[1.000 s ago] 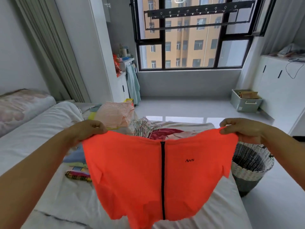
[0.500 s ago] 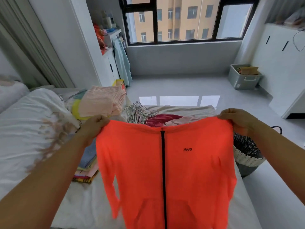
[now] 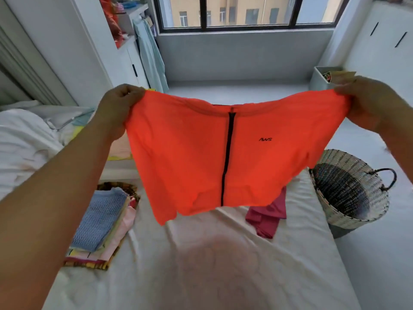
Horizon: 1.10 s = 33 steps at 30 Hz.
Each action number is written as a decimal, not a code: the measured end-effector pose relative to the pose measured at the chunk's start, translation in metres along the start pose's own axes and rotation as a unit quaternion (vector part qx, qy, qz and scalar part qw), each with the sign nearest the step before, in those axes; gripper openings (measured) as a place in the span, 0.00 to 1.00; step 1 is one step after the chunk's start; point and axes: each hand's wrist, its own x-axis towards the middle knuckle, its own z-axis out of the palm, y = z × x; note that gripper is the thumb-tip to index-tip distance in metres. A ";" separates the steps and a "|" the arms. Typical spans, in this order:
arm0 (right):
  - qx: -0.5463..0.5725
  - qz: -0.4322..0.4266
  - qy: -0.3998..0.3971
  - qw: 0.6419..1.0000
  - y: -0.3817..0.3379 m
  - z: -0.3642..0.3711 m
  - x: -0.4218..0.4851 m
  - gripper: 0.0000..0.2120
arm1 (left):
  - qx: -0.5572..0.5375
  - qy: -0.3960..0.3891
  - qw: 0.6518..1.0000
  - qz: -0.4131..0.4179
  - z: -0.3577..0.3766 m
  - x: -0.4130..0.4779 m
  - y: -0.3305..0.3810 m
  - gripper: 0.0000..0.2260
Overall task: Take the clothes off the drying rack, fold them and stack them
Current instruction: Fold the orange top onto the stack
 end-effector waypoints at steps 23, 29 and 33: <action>-0.298 0.373 -0.174 0.861 0.400 -0.110 -0.235 0.05 | 0.108 -0.183 0.890 -0.403 0.010 -0.299 -0.374 0.08; -0.345 0.408 -0.207 0.820 0.472 -0.118 -0.285 0.12 | 0.184 -0.216 0.859 -0.426 -0.001 -0.356 -0.448 0.08; -0.392 0.410 -0.180 0.803 0.494 -0.108 -0.293 0.14 | 0.243 -0.203 0.849 -0.423 -0.003 -0.368 -0.475 0.13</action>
